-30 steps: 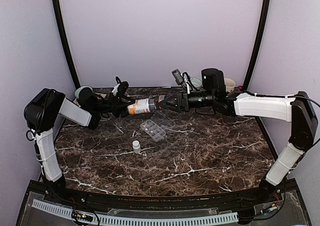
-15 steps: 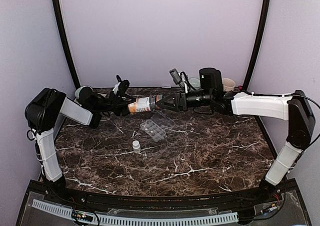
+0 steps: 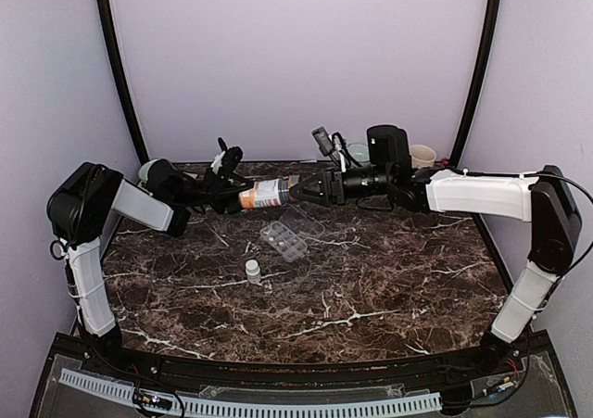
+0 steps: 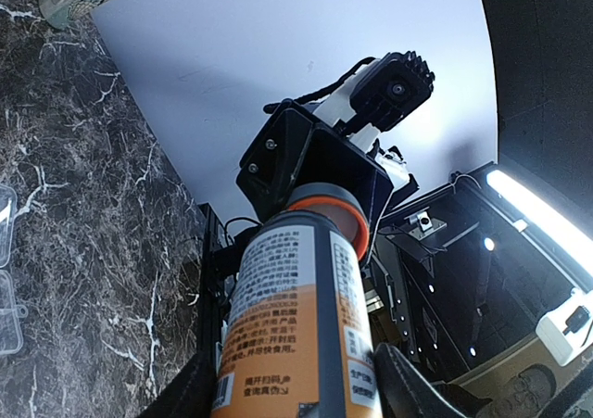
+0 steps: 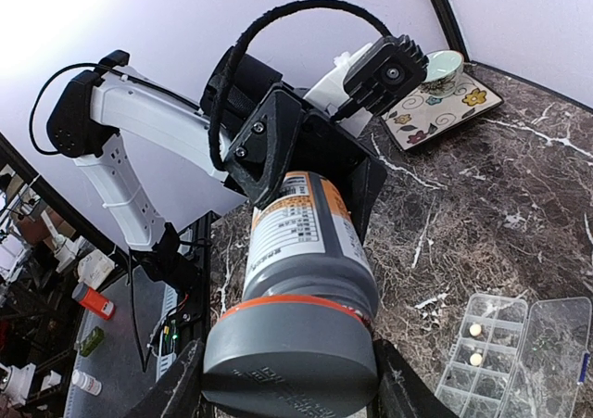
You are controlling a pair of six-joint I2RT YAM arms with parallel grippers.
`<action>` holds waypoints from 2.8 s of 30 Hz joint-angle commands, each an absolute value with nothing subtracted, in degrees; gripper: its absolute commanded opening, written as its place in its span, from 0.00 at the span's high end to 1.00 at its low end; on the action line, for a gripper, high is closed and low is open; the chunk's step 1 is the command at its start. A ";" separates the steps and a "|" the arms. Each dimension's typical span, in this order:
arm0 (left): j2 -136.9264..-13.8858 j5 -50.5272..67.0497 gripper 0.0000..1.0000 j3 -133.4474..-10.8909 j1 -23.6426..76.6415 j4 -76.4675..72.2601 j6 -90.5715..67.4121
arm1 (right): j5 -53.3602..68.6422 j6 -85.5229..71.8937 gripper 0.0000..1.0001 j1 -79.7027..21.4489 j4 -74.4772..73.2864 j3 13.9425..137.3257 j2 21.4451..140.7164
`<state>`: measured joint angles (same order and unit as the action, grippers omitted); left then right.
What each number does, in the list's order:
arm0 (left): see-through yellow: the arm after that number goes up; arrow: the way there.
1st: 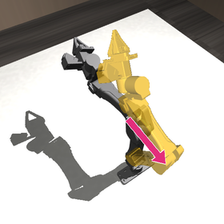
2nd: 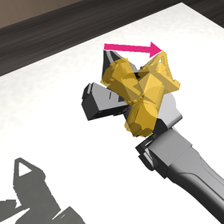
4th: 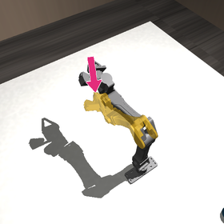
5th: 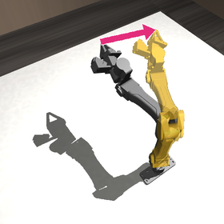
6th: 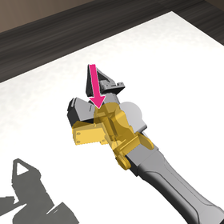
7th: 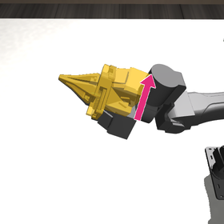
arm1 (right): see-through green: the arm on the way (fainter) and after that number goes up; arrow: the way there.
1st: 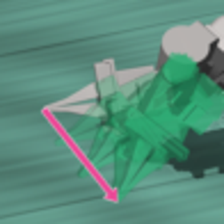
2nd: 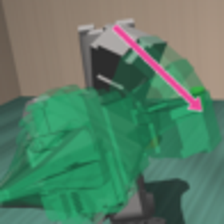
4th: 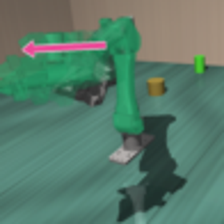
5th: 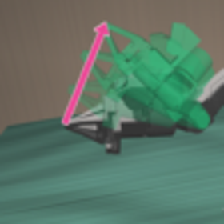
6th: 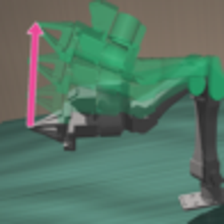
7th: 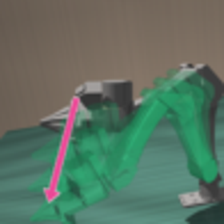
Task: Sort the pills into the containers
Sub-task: Screw the lid of the pill bottle onto the pill bottle.
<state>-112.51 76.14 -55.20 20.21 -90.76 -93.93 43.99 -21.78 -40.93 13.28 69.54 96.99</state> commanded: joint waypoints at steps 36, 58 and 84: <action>-111.91 77.59 0.94 -57.05 20.99 -95.86 -96.45 | 44.13 -20.40 0.69 -41.29 13.13 70.41 98.13; -111.76 78.64 0.94 -57.26 22.16 -95.30 -96.91 | 44.39 -20.74 0.69 -41.13 13.05 70.75 98.26; -108.44 77.46 0.94 -60.06 24.55 -80.33 -84.40 | 44.57 -29.66 0.71 -41.88 15.35 72.25 100.88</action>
